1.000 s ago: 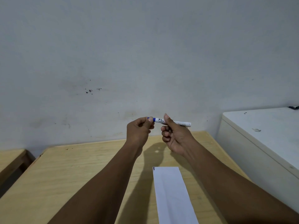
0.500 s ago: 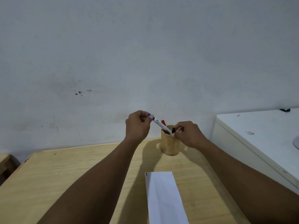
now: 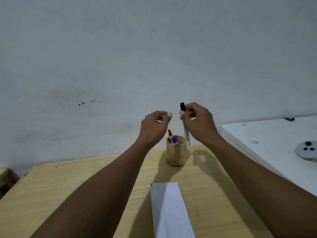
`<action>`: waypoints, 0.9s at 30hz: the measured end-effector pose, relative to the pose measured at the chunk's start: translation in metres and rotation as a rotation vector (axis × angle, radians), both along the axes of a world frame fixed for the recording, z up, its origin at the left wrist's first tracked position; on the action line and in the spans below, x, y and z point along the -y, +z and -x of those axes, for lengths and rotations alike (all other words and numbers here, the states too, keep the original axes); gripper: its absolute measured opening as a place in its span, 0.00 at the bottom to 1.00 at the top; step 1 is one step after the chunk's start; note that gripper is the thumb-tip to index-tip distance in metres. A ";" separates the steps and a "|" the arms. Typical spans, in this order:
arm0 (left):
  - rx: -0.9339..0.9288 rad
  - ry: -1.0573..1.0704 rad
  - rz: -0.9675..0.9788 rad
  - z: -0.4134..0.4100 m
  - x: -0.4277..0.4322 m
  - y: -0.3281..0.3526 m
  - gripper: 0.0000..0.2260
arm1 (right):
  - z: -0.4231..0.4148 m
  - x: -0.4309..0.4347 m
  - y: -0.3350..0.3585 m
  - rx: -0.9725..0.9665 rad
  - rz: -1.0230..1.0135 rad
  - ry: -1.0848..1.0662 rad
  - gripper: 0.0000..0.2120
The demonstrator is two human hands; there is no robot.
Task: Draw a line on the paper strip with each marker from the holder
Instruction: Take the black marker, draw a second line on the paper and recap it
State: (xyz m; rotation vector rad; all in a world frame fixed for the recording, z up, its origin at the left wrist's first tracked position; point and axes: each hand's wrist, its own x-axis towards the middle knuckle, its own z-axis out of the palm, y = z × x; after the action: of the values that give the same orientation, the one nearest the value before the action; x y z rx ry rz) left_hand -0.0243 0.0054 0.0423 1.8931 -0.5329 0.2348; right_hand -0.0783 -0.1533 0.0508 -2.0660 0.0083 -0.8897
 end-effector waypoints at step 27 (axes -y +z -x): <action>-0.209 0.227 -0.158 0.025 -0.153 -0.067 0.12 | 0.037 -0.059 -0.056 -0.378 -0.318 0.294 0.05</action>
State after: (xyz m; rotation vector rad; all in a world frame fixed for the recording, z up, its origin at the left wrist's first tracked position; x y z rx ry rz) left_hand -0.0490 0.1581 -0.0245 2.1036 -0.2000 0.1429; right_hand -0.1154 -0.0944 -0.0048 -1.8449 0.0449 -0.2892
